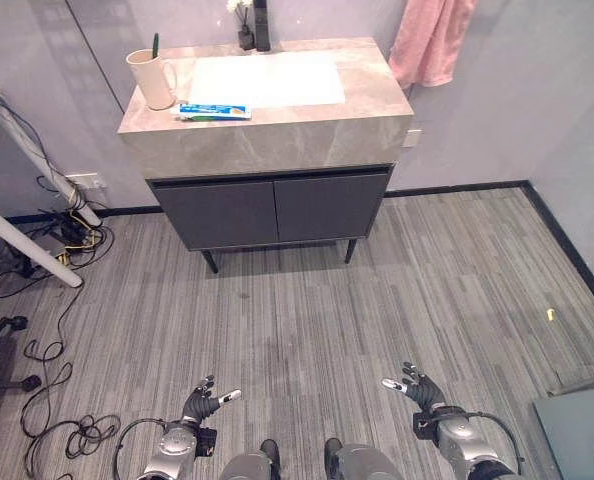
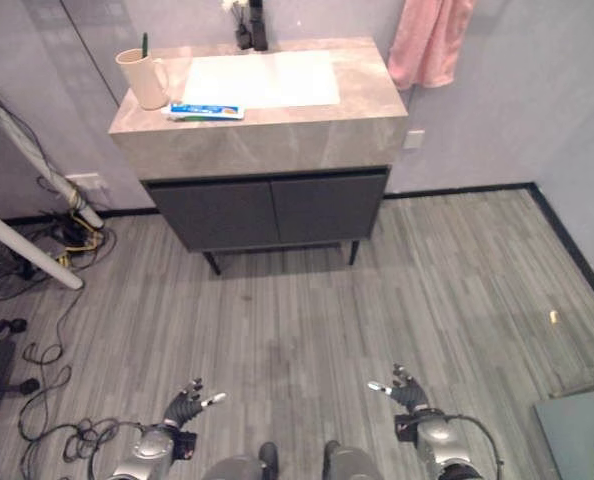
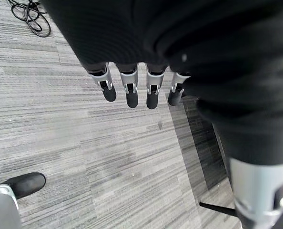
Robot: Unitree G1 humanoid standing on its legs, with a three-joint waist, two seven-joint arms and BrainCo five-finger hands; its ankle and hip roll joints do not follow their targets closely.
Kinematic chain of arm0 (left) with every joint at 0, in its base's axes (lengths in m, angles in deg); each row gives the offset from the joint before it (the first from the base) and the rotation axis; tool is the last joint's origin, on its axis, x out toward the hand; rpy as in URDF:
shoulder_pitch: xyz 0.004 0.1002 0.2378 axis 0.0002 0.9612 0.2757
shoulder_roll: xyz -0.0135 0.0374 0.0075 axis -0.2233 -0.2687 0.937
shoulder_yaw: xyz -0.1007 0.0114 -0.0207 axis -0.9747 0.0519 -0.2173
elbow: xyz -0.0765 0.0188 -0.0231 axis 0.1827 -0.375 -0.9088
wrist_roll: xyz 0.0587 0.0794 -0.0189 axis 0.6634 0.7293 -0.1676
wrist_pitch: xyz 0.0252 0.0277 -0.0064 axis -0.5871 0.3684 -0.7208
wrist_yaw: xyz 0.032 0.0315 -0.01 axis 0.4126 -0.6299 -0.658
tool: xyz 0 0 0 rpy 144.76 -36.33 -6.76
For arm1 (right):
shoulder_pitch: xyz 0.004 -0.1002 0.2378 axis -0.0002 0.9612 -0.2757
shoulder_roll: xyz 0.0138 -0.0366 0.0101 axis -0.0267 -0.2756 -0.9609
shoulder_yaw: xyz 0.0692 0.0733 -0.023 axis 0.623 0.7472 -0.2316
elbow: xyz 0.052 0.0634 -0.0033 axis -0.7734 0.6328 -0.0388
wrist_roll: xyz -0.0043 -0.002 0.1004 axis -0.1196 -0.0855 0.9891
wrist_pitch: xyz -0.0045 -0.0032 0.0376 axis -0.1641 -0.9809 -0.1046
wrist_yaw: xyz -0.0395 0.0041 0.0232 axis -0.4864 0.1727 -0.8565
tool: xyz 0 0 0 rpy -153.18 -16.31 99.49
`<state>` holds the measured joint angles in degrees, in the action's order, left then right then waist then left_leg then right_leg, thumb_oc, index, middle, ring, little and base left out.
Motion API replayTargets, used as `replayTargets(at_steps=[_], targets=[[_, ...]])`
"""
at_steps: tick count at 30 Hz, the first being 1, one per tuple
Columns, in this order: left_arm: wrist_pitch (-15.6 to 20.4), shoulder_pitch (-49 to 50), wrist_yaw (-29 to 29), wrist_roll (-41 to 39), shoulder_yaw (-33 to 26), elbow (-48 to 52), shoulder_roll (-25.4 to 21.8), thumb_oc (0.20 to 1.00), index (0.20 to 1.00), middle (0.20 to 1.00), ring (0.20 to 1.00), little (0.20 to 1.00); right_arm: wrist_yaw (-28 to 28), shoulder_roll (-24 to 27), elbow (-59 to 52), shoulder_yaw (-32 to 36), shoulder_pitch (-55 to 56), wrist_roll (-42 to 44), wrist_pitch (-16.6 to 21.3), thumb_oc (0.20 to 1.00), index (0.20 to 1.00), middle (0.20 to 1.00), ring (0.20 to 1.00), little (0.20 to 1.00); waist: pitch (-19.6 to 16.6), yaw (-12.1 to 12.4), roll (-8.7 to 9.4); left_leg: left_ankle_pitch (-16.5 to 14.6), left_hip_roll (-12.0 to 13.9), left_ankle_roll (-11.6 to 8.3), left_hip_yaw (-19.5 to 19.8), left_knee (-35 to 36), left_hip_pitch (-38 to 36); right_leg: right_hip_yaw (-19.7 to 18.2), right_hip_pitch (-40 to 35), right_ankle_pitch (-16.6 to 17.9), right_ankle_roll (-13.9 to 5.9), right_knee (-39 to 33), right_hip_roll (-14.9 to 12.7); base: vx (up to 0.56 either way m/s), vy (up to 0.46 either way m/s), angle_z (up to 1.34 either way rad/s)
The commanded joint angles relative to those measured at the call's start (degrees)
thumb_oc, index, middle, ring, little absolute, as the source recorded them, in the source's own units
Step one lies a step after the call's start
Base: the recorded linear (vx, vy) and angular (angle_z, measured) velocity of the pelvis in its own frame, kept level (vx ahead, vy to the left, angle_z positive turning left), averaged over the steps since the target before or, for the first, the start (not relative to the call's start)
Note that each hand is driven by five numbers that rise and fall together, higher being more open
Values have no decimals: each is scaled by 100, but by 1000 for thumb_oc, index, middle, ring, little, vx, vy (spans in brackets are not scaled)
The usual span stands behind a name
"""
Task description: Put brush and paste in cup on sink, flatten towel.
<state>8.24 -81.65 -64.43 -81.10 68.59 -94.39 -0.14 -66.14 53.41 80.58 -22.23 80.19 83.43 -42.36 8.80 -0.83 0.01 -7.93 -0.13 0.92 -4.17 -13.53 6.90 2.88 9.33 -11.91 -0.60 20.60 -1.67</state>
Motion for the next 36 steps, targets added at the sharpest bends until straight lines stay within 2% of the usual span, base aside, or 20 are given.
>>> replayTargets(at_steps=[1,14,25,28,31,32,34,35,36], targets=[[310,-38,29,-23,-58,348,-197,1000,1000,1000,1000,1000,-55,105,-158,-154,-188,0,228,1000,1000,1000,1000,1000,-29,53,165,-51,-180,28,-42,-69,6,-157,-482,594,-662,-788,-587,43,45,12],[358,15,140,-81,-282,531,-342,1000,1000,1000,1000,1000,-104,115,-444,-40,-109,20,221,1000,1000,1000,1000,1000,-195,101,211,-70,-322,126,-92,94,-17,-268,-581,774,-776,-1111,-702,36,35,-1],[320,-127,204,79,-98,526,-326,1000,1000,1000,1000,1000,-253,129,-404,43,-155,-60,197,1000,1000,1000,1000,1000,-226,85,215,-140,-442,212,-153,100,-32,-336,-573,992,-899,-1075,-843,39,46,-4],[289,-161,196,175,-15,568,-367,1000,1000,1000,1000,1000,-201,123,-312,98,-122,96,166,1000,1000,1000,1000,1000,-211,54,209,-176,-507,276,-133,131,-84,-381,-463,1156,-933,-711,-917,56,92,0],[248,-152,161,257,60,692,-413,1000,1000,1000,1000,1000,-172,132,-366,169,0,232,152,1000,1000,1000,1000,1000,-105,-55,168,-176,-618,382,-35,249,-267,-634,-84,1793,-870,135,-921,44,117,1],[240,-163,151,264,80,757,-442,1000,1000,1000,1000,1000,-172,138,-412,163,10,248,160,1000,1000,1000,1000,1000,-26,-90,133,-145,-605,415,-9,290,-309,-712,76,1915,-818,490,-840,21,116,3],[206,-188,146,299,99,781,-474,1000,1000,1000,1000,1000,-161,145,-468,133,15,264,158,1000,1000,1000,1000,1000,97,-145,56,-120,-539,440,15,387,-409,-728,417,1726,-768,905,-604,48,88,6],[189,-190,122,314,116,783,-466,1000,1000,1000,1000,1000,-147,154,-512,137,32,273,156,1000,1000,1000,1000,1000,88,-221,40,-97,-536,441,59,461,-479,-804,539,1553,-751,883,-370,72,39,5],[188,-188,122,315,116,784,-464,1000,1000,1000,1000,1000,-147,156,-514,136,34,273,155,1000,1000,1000,1000,1000,95,-225,42,-104,-540,440,64,462,-492,-801,534,1535,-749,900,-374,158,36,8]])
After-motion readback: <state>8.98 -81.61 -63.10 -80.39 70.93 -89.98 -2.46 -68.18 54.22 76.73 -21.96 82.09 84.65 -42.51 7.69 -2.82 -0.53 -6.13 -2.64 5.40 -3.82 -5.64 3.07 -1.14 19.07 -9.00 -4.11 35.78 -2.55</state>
